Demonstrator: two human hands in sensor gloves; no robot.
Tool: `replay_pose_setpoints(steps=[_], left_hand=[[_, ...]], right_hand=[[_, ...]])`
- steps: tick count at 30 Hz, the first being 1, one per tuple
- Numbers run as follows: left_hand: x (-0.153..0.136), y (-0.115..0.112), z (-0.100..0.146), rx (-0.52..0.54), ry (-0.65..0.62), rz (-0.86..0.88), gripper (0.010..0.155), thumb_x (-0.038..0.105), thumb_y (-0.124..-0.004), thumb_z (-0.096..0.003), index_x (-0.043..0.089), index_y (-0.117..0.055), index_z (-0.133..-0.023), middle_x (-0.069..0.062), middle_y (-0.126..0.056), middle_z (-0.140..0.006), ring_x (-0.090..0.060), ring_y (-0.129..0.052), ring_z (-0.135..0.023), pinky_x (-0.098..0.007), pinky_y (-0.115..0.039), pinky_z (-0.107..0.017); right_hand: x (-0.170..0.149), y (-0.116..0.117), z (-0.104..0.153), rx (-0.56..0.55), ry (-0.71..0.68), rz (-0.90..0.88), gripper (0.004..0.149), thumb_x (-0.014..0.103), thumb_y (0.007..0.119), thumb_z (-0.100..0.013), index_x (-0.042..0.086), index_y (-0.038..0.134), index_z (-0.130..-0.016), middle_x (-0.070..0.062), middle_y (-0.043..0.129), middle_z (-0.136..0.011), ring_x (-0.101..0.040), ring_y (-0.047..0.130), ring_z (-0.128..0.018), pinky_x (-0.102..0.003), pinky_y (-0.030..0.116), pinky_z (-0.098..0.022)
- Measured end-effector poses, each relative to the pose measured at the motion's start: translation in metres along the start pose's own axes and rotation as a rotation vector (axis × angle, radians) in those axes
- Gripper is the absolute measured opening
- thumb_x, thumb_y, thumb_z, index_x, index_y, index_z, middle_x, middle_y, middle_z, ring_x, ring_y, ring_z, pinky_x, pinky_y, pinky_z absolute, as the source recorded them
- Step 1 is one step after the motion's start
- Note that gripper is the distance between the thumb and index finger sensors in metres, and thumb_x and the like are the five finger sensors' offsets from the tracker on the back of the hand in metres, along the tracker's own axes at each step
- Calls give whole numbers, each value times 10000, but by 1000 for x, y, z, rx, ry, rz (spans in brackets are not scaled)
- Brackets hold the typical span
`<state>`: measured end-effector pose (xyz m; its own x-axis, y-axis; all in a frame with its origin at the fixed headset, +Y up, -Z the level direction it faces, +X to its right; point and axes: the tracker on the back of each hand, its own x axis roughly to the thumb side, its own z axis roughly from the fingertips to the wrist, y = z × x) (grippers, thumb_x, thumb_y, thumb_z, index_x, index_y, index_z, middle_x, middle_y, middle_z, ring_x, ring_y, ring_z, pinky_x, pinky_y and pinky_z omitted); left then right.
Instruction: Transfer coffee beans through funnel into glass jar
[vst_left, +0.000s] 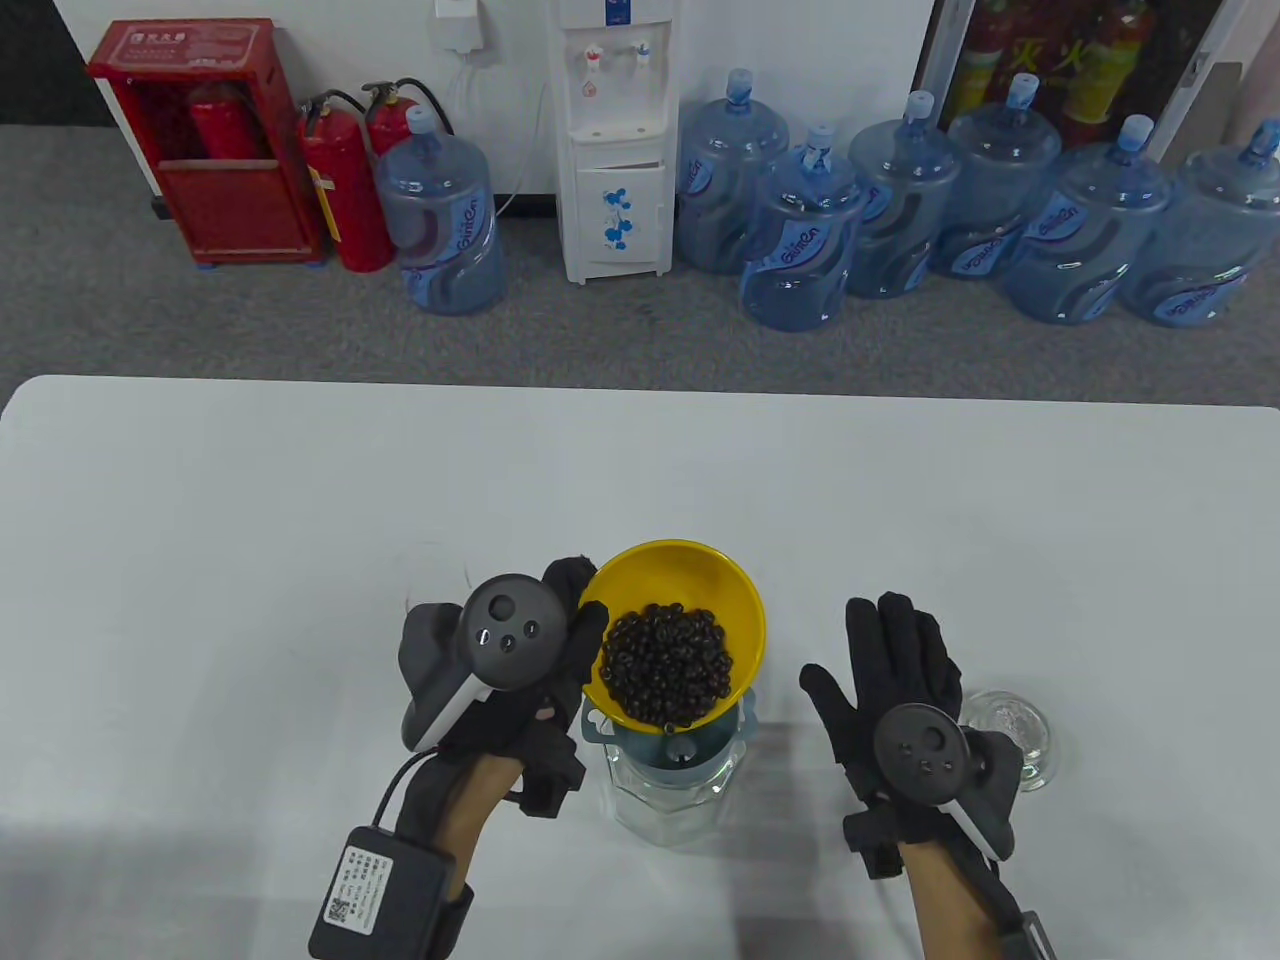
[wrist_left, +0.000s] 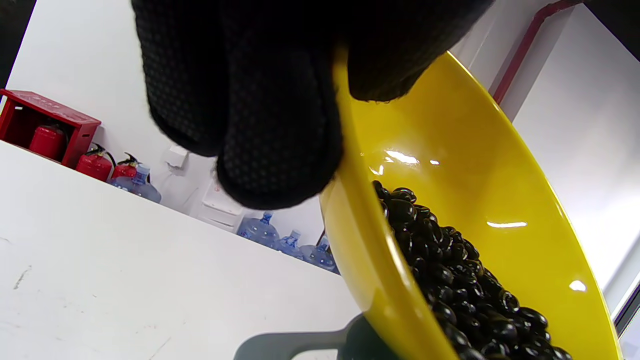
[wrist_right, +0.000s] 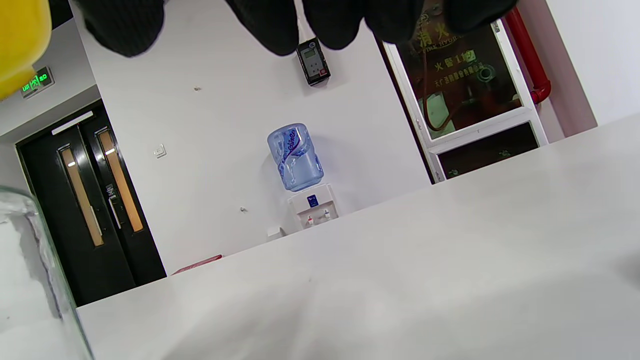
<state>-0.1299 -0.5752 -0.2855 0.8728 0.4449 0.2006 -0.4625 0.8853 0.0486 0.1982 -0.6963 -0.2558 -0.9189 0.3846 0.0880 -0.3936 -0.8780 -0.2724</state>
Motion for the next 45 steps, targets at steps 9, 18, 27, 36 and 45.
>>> replay_pose_setpoints(steps=[9,18,27,36,45], left_hand=[[6,0,2,27,-40,-30,437,288,-833,-560,129,-703,-946,-113,-970,-700,-108,-1148,-384,-391,-948,-507],[7,2,4,49,-49,-40,432,290,-829,-562,139,-700,-946,-108,-966,-713,-111,-1148,-398,-394,-942,-518],[9,3,6,55,-58,-52,419,298,-823,-563,151,-700,-935,-101,-963,-725,-109,-1151,-416,-390,-942,-529],[10,2,8,107,-76,-81,407,300,-816,-566,157,-698,-928,-94,-959,-734,-109,-1150,-424,-391,-940,-533],[14,1,10,119,-88,-101,402,305,-811,-568,165,-695,-926,-88,-956,-740,-108,-1149,-433,-388,-939,-537]], right_hand=[[-1,0,0,-4,7,-2,786,659,557,-642,171,435,-1246,-227,323,-1283,-491,372,-1142,-713,415,-755],[-1,0,0,-3,8,-1,791,660,557,-641,165,433,-1246,-233,329,-1280,-492,383,-1138,-709,420,-755],[-2,0,0,-3,10,-2,792,659,559,-640,162,435,-1245,-234,327,-1279,-492,380,-1138,-708,421,-756],[-2,0,0,-2,12,0,792,659,558,-641,161,435,-1244,-234,326,-1279,-493,375,-1138,-709,421,-755],[-3,0,-1,0,19,1,791,658,558,-641,161,434,-1244,-234,328,-1278,-495,376,-1138,-709,422,-755]])
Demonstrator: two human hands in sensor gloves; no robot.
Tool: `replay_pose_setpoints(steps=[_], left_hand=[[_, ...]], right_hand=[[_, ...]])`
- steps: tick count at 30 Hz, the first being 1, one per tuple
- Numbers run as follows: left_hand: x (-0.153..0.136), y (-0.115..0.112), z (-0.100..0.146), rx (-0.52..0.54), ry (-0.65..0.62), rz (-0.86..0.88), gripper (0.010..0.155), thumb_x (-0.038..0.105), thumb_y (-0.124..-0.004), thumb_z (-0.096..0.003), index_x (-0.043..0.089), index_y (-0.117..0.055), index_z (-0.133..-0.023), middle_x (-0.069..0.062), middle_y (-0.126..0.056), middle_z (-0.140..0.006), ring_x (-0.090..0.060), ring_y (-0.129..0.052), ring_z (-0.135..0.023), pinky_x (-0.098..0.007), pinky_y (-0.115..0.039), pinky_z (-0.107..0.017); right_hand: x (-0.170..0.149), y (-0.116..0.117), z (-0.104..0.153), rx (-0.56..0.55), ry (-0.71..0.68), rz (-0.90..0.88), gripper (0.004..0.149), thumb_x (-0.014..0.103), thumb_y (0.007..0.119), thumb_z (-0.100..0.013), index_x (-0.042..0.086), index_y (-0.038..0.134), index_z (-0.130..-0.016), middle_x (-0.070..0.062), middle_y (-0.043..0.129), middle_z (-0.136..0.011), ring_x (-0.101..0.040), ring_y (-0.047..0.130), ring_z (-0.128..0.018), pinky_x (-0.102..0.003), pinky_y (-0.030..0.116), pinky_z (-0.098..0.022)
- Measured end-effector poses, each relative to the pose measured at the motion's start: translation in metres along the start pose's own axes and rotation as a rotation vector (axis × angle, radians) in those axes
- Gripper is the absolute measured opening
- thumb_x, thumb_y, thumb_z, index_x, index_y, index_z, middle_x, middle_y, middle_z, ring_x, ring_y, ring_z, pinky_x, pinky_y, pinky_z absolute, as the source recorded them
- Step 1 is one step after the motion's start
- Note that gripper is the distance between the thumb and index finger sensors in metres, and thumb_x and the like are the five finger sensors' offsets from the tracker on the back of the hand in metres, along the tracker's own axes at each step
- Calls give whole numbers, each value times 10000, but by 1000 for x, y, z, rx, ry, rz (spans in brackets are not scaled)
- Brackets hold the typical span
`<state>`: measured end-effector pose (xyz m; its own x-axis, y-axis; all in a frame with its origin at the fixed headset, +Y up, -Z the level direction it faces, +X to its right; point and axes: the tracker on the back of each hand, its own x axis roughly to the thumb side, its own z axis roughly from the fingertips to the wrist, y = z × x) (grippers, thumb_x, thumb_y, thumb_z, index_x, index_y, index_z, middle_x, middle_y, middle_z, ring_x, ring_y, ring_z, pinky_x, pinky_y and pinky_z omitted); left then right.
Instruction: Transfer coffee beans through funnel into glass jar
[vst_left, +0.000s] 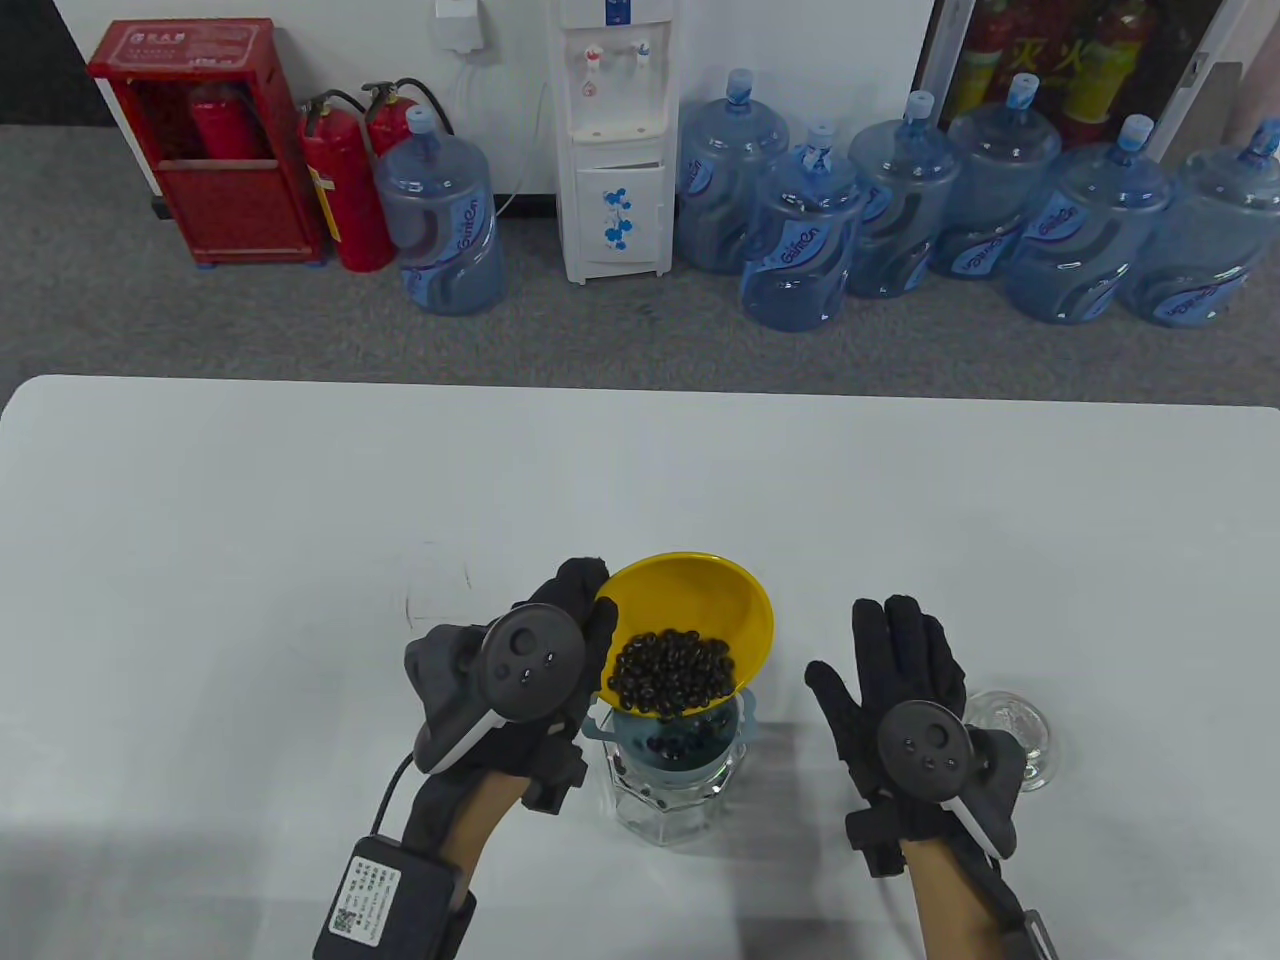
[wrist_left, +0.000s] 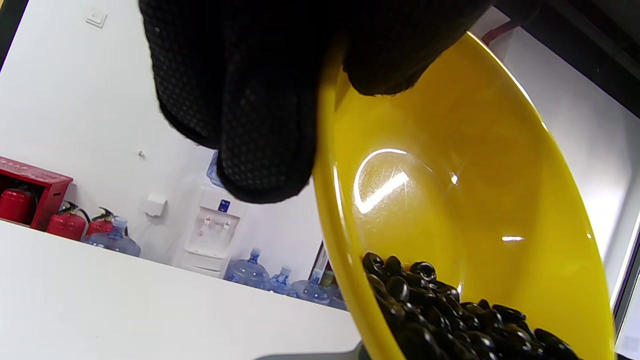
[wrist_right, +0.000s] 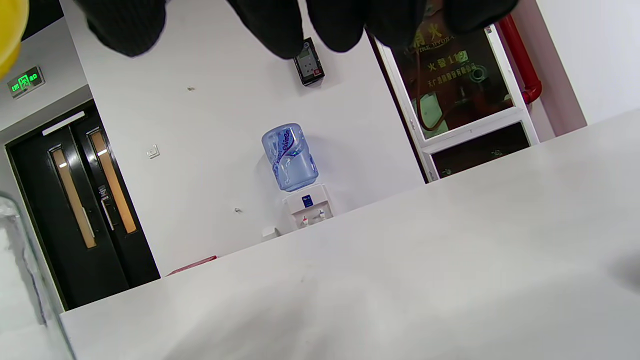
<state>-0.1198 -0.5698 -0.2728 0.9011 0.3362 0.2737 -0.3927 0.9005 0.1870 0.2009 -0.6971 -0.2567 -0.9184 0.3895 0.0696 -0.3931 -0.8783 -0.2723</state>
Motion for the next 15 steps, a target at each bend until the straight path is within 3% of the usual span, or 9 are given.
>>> replay_pose_setpoints(steps=[15], left_hand=[[9,0,5,41,-29,-62,398,313,-806,-568,169,-692,-922,-93,-954,-745,-104,-1149,-442,-386,-937,-540]], right_hand=[[-1,0,-1,-1,0,-2,793,658,558,-641,157,436,-1244,-237,326,-1278,-497,376,-1137,-708,422,-756]])
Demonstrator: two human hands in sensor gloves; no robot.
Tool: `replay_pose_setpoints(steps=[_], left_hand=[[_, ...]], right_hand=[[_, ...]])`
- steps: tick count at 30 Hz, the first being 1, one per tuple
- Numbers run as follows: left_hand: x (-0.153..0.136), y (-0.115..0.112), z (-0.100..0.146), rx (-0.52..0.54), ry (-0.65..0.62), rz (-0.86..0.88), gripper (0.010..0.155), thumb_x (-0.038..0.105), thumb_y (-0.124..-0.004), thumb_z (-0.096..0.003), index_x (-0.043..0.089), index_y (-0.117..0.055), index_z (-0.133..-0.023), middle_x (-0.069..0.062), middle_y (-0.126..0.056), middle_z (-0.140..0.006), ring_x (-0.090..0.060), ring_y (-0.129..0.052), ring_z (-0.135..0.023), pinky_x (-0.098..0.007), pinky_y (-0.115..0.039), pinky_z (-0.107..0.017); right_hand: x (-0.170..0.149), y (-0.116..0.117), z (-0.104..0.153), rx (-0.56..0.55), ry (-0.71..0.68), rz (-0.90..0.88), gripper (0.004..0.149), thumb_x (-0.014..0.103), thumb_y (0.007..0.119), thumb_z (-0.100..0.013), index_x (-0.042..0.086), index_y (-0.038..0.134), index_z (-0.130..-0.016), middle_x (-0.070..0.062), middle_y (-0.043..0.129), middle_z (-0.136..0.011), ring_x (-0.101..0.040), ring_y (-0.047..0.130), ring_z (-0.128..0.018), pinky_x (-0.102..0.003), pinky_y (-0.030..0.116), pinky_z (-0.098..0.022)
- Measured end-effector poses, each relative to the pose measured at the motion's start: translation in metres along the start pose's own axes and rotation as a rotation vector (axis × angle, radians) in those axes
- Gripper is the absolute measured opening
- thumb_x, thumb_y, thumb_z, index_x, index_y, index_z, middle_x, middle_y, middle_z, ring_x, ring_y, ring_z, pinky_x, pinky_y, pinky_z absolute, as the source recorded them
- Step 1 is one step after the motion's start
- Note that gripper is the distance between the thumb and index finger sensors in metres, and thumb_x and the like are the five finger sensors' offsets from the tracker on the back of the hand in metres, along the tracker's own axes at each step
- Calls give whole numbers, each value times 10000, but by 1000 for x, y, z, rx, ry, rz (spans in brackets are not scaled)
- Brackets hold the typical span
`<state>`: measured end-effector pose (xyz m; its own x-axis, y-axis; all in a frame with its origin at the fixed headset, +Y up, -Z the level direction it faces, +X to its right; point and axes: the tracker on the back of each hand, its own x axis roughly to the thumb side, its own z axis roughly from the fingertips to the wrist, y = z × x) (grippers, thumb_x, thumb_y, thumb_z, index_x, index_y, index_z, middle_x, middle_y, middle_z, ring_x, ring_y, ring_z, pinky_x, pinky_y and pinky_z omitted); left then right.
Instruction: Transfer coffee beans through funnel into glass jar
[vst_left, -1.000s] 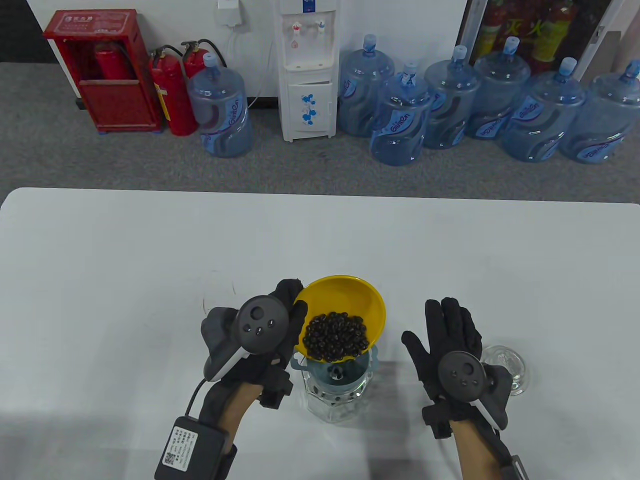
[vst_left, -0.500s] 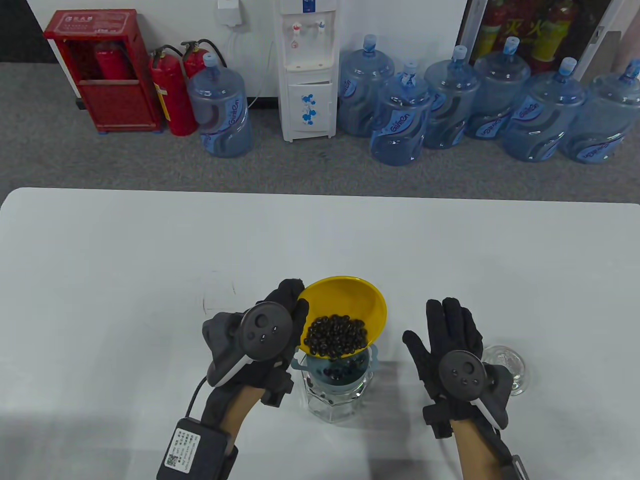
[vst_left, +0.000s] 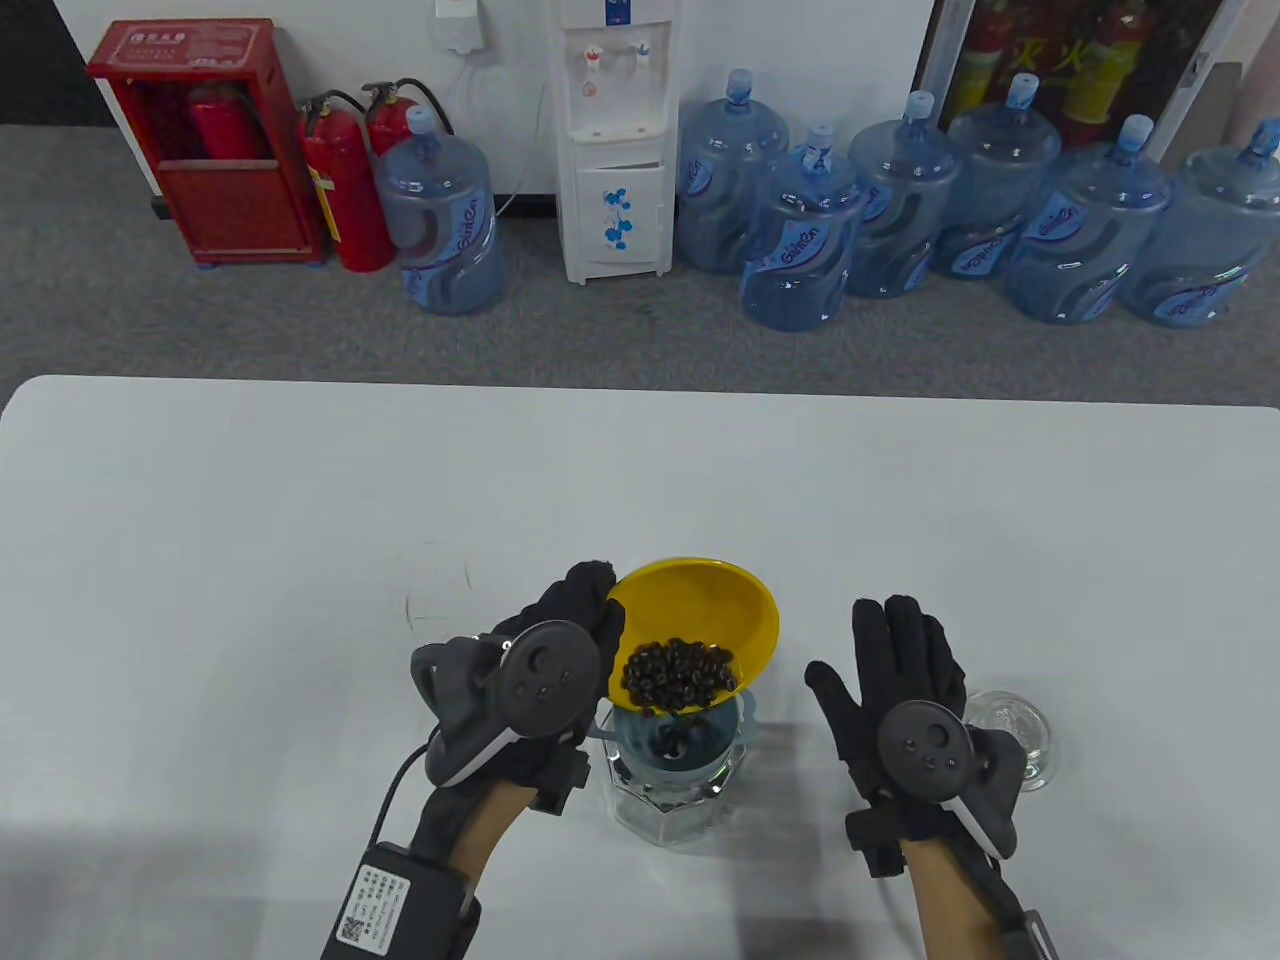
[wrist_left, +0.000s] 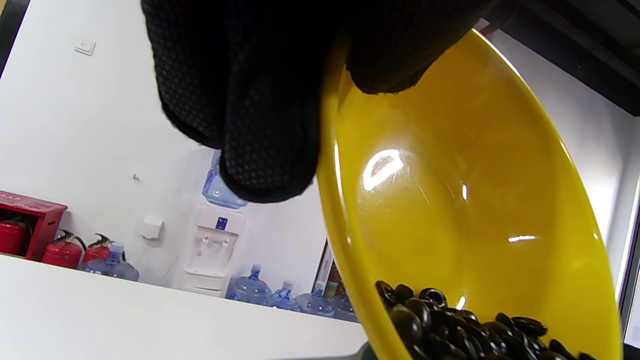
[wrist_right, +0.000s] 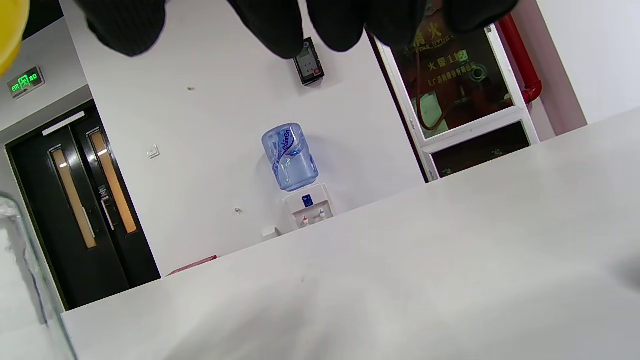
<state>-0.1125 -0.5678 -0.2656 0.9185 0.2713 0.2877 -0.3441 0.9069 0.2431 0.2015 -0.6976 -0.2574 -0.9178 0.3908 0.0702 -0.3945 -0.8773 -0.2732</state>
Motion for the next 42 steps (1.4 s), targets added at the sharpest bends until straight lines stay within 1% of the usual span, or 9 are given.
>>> replay_pose_setpoints(steps=[5,9,16,22,27,32,37,40,42], left_hand=[[5,2,2,22,-11,-33,396,316,-805,-568,172,-694,-919,-88,-955,-744,-100,-1150,-441,-382,-939,-539],[7,2,4,17,-24,-44,396,317,-802,-569,172,-691,-920,-82,-953,-748,-99,-1149,-445,-382,-937,-542],[11,2,8,78,-54,-85,393,318,-804,-567,173,-694,-916,-75,-957,-746,-100,-1150,-443,-380,-938,-542],[16,3,11,98,-81,-116,392,322,-807,-565,175,-698,-912,-73,-959,-747,-100,-1151,-447,-377,-937,-546],[20,3,16,153,-117,-150,387,327,-809,-562,179,-699,-903,-61,-960,-742,-96,-1152,-445,-373,-938,-546],[22,4,19,162,-119,-165,381,331,-808,-562,184,-698,-896,-51,-960,-746,-95,-1155,-454,-370,-938,-549],[22,11,25,220,-129,-177,377,335,-810,-560,191,-695,-889,-42,-958,-750,-96,-1156,-464,-368,-937,-554],[18,20,28,233,-104,-164,375,335,-808,-561,192,-694,-889,-43,-958,-751,-93,-1155,-467,-368,-935,-557],[9,30,28,255,-55,-134,377,333,-806,-563,189,-691,-891,-46,-956,-750,-91,-1153,-463,-367,-936,-554]], right_hand=[[0,0,0,1,1,0,789,656,555,-644,158,435,-1244,-234,324,-1278,-496,378,-1136,-709,422,-754],[0,1,0,3,0,-3,792,658,556,-642,160,433,-1245,-236,325,-1278,-494,375,-1138,-708,423,-755],[-1,1,0,8,1,-10,796,663,551,-641,159,430,-1246,-235,323,-1279,-492,374,-1139,-710,420,-756],[-1,1,0,6,6,-9,797,663,551,-641,159,431,-1245,-238,324,-1279,-496,375,-1138,-711,421,-754],[-1,1,0,6,4,-18,800,663,551,-641,155,428,-1247,-239,323,-1279,-498,375,-1137,-711,419,-755],[-2,1,0,8,5,-13,800,664,552,-640,157,427,-1246,-239,324,-1279,-499,372,-1137,-712,418,-754],[-3,1,0,5,11,-12,801,663,552,-641,155,426,-1246,-238,323,-1278,-494,373,-1138,-711,418,-754],[-3,1,0,6,15,-11,799,662,551,-642,154,429,-1246,-238,325,-1278,-497,374,-1137,-711,418,-754],[-3,1,0,7,17,-12,801,663,553,-640,154,429,-1246,-239,323,-1278,-498,372,-1137,-712,418,-754]])
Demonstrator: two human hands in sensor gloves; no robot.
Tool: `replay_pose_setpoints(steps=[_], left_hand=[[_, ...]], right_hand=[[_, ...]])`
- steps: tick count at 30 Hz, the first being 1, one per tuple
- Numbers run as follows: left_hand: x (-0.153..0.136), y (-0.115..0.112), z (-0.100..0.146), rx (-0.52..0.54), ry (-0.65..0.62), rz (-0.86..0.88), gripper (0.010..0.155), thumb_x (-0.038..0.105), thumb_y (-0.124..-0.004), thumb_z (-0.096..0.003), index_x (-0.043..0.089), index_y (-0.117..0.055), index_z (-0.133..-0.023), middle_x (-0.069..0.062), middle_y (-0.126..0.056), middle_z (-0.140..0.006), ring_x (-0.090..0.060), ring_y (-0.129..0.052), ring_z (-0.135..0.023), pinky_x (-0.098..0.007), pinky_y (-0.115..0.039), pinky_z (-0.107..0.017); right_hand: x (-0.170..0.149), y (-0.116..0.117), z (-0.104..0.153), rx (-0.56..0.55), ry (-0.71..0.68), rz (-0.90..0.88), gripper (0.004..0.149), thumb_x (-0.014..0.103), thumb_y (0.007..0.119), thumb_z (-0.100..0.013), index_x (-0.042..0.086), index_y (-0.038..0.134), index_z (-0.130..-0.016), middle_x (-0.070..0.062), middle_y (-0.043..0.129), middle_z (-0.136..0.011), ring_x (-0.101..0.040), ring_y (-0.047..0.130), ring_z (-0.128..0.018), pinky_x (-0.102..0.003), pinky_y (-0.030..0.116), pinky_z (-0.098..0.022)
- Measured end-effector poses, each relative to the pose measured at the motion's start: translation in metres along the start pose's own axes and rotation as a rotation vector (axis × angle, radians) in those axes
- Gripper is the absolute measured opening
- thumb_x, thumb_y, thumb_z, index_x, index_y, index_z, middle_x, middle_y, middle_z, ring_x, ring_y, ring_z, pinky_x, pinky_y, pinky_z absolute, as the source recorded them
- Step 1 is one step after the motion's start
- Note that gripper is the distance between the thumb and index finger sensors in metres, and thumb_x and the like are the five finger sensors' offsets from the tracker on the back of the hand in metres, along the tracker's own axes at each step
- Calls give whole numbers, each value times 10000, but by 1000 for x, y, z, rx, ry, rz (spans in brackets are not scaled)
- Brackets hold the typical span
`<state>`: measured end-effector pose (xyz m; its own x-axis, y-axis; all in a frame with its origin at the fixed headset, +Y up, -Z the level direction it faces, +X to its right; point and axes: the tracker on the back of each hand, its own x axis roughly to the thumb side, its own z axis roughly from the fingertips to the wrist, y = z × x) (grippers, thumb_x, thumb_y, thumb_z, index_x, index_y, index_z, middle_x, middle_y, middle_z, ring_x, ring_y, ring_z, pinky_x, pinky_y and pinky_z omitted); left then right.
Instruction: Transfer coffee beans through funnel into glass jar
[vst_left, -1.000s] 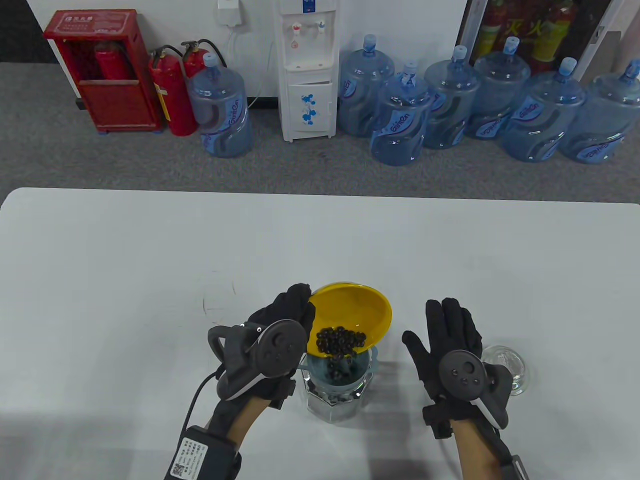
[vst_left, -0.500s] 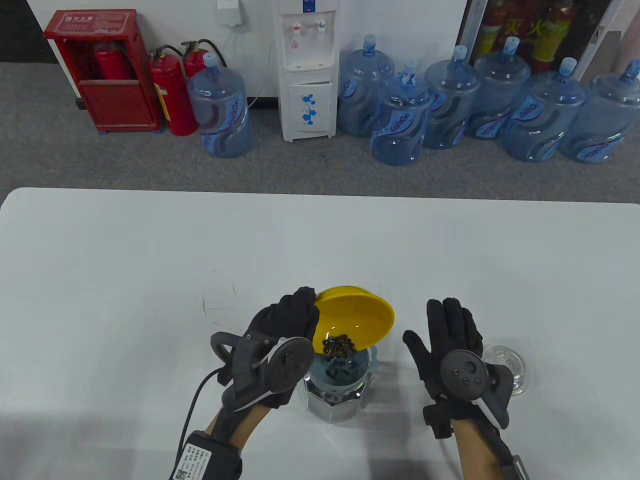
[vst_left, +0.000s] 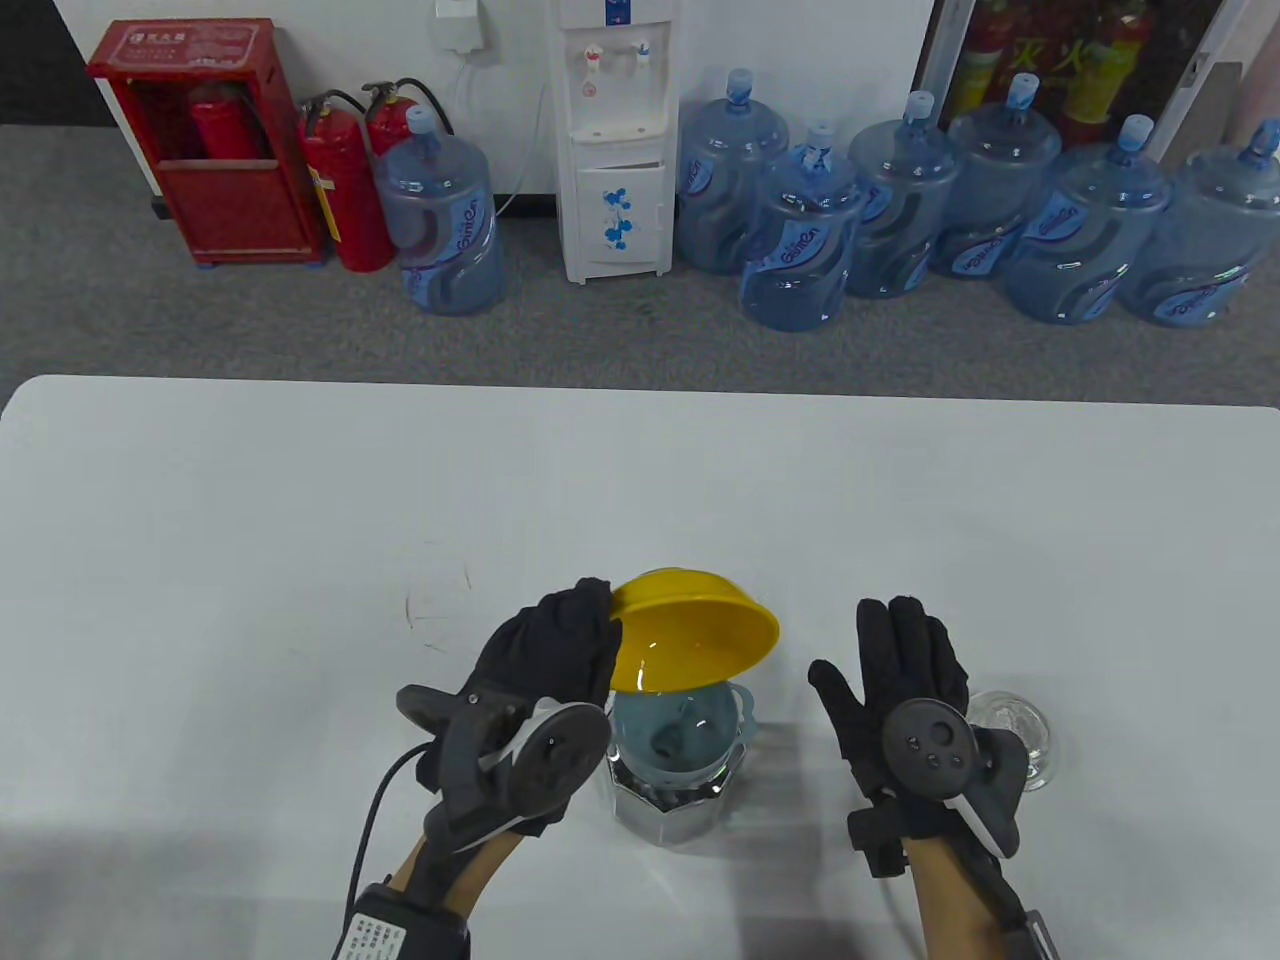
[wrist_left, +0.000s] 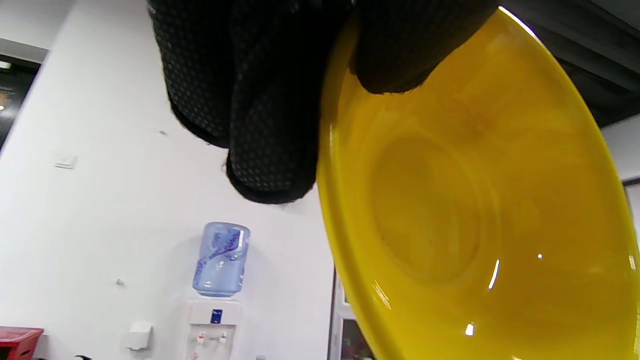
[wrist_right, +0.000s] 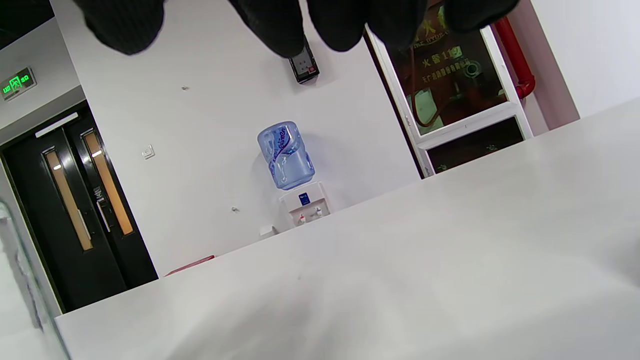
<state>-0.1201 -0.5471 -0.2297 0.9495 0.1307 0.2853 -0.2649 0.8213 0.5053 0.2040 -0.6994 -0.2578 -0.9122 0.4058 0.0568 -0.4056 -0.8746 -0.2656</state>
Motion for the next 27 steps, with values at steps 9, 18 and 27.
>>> replay_pose_setpoints(steps=[9,18,27], left_hand=[[-98,5,3,-66,383,152,388,310,-811,-565,164,-694,-904,-87,-956,-726,-79,-1132,-405,-367,-936,-524],[-201,-77,21,-389,805,299,395,305,-800,-571,128,-700,-910,-108,-961,-702,-67,-1128,-373,-365,-943,-493],[-260,-111,58,-508,1069,309,399,300,-781,-582,125,-681,-926,-116,-946,-727,-84,-1120,-403,-383,-925,-512]], right_hand=[[-2,1,0,15,3,-6,820,672,552,-638,147,405,-1250,-242,316,-1280,-500,369,-1137,-713,416,-754],[-1,2,-1,31,7,5,841,674,548,-639,116,391,-1249,-250,313,-1278,-504,368,-1137,-715,417,-753],[1,4,-2,46,-1,6,840,677,548,-638,125,389,-1251,-246,310,-1280,-500,363,-1140,-716,414,-755]])
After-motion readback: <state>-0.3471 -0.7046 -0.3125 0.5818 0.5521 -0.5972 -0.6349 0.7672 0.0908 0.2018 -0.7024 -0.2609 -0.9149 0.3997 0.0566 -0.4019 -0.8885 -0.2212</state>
